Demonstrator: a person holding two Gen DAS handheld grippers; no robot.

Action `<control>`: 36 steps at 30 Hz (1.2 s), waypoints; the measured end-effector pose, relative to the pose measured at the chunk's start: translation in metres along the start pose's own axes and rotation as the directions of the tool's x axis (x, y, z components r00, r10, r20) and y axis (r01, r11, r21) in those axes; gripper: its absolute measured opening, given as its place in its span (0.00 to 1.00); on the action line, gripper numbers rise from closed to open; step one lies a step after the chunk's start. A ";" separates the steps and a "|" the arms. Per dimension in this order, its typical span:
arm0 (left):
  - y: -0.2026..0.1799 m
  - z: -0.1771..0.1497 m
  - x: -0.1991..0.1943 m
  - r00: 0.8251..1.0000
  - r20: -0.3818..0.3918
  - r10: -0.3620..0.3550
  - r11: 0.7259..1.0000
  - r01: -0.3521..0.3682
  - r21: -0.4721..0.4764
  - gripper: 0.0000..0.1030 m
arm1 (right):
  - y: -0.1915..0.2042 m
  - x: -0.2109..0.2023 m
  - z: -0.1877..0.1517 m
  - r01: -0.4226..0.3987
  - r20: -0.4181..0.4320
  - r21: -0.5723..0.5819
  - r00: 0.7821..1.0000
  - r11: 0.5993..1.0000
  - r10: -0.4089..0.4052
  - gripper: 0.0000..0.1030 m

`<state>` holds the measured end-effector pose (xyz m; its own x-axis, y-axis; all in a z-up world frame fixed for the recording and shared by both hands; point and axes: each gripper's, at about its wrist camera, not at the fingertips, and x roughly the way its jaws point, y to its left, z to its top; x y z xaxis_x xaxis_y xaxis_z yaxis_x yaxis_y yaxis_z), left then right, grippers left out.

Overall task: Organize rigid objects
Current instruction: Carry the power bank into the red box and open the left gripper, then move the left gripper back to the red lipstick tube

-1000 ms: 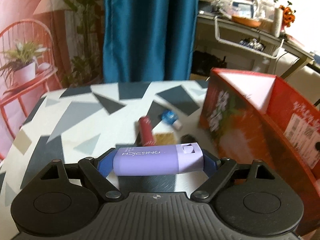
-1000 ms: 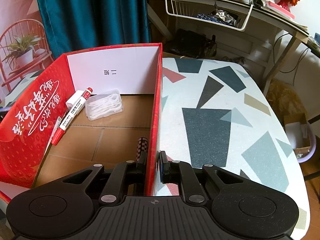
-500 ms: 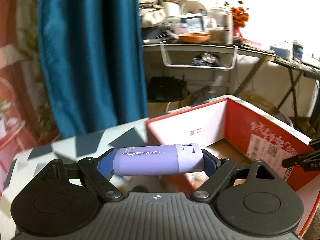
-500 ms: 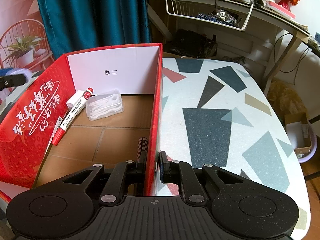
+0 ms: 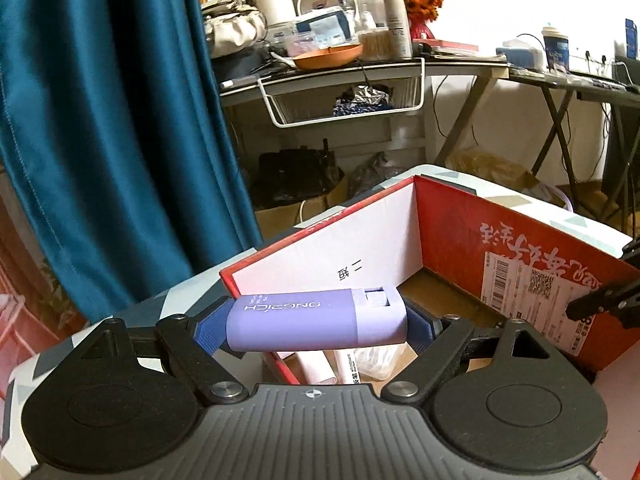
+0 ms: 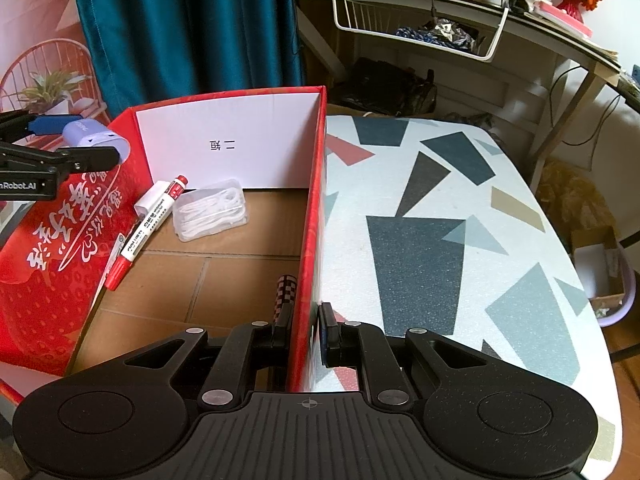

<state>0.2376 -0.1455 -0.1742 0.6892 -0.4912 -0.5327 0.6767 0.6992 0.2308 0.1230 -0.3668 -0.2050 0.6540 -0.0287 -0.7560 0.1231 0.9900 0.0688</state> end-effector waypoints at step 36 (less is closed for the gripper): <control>0.090 -0.019 -0.023 0.994 -0.052 0.098 0.969 -0.107 -0.224 0.86 | 0.000 -0.001 -0.002 -0.007 0.002 0.003 1.000 1.000 0.007 0.12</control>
<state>0.2778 -0.0616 -0.1569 0.7378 -0.3927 -0.5490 0.5237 0.8462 0.0984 0.1214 -0.3667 -0.2057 0.6563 -0.0221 -0.7542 0.1210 0.9897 0.0764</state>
